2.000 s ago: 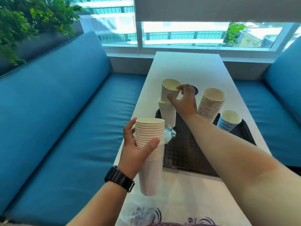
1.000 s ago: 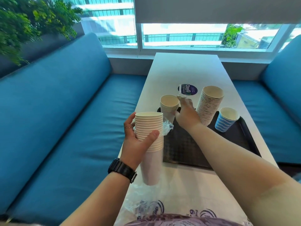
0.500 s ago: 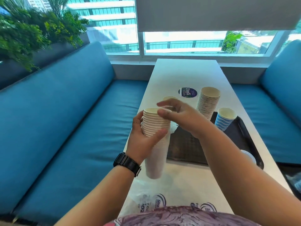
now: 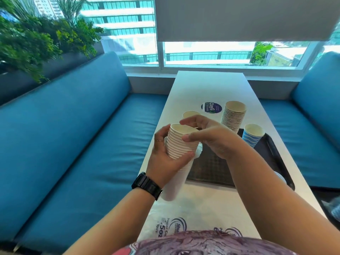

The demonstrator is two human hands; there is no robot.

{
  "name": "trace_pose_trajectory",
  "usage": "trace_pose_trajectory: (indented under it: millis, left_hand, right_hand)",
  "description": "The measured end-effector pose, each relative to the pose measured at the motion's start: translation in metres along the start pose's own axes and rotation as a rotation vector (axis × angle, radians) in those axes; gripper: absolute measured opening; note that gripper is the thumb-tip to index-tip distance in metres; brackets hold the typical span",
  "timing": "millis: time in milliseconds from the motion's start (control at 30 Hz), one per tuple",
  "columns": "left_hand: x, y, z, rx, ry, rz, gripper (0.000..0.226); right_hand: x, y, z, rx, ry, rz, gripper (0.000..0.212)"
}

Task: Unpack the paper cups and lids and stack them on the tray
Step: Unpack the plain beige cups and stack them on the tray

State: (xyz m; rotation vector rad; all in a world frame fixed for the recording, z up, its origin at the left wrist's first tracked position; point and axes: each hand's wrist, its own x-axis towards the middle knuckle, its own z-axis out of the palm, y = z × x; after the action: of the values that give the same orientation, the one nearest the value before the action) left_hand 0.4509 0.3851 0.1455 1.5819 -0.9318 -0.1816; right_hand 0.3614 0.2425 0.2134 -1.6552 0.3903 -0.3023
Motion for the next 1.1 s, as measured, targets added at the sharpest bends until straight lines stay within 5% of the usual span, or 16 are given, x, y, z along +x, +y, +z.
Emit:
trace_pose_trajectory:
  millis: [267,667,1100]
  left_hand:
    - [-0.003,0.000,0.001,0.023,-0.013,0.030,0.079]
    - [0.002,-0.007,0.000,-0.044,0.035,-0.040,0.078]
    - [0.002,-0.013,-0.002,0.013,0.011,-0.057,0.077]
  right_hand:
    - [0.001,-0.001,-0.001,-0.001,0.096,-0.030,0.030]
    - [-0.012,-0.013,0.004,-0.426,0.027,-0.125,0.002]
    - [-0.009,-0.009,0.007,-0.502,0.138,-0.187,0.010]
